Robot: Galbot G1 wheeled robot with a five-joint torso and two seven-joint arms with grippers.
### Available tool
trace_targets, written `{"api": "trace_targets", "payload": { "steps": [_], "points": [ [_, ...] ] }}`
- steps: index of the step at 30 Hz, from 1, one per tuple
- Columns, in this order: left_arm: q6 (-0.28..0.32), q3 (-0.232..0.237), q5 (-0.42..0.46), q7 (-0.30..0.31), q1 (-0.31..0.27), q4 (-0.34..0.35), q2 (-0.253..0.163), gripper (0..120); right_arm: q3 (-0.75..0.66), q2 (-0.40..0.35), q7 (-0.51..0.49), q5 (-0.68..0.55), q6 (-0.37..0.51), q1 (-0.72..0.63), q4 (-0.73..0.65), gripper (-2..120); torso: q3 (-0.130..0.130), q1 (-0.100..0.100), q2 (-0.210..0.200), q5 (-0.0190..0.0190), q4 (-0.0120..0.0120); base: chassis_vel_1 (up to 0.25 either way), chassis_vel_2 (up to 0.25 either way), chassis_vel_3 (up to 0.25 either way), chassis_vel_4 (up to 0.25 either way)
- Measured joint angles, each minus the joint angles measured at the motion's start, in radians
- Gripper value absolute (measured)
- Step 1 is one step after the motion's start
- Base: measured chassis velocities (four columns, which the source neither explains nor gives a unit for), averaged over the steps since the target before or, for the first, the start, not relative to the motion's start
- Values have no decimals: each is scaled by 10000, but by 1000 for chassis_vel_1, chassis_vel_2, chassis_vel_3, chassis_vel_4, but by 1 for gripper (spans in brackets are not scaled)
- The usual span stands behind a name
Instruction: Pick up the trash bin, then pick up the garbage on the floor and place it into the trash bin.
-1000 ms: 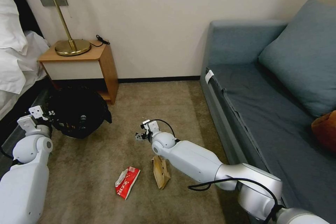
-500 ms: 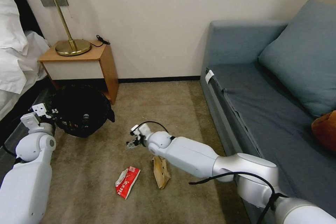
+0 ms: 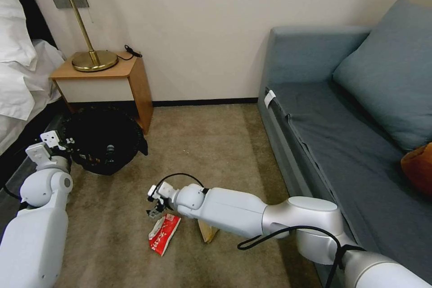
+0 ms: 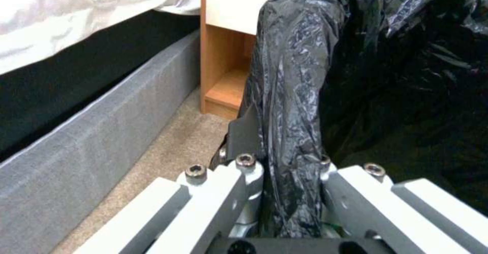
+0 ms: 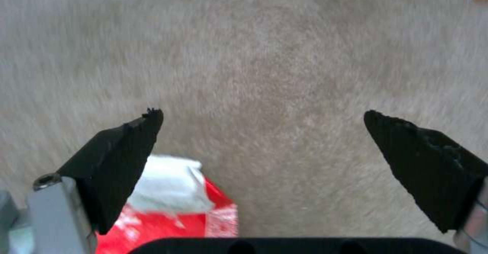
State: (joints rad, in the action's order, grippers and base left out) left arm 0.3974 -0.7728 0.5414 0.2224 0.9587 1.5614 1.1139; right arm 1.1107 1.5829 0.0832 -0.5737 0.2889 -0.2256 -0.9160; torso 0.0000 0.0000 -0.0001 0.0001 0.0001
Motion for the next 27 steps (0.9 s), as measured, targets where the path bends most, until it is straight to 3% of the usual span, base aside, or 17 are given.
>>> {"api": "trace_targets", "payload": {
  "steps": [6, 11, 27],
  "points": [
    [-59, 78, -167, -46, -9, 9, 199, 3, 342, -205, 892, 1994, -898, 165, 200, 100, 1, 0, 0, 0, -2, 0, 0, 0, 0],
    [-96, 100, -233, -75, -18, 5, 254, 3, 599, -325, 1501, 2779, -1291, 363, 100, 100, 0, 0, 0, 0, -2, 0, 0, 0, 0],
    [-235, 93, -251, -216, 55, -25, 325, 3, 1343, 247, 2405, 3930, -2272, 270, 1104, 100, 0, 0, 1, 1, 4, 0, 0, 0, 0]
  ]
}}
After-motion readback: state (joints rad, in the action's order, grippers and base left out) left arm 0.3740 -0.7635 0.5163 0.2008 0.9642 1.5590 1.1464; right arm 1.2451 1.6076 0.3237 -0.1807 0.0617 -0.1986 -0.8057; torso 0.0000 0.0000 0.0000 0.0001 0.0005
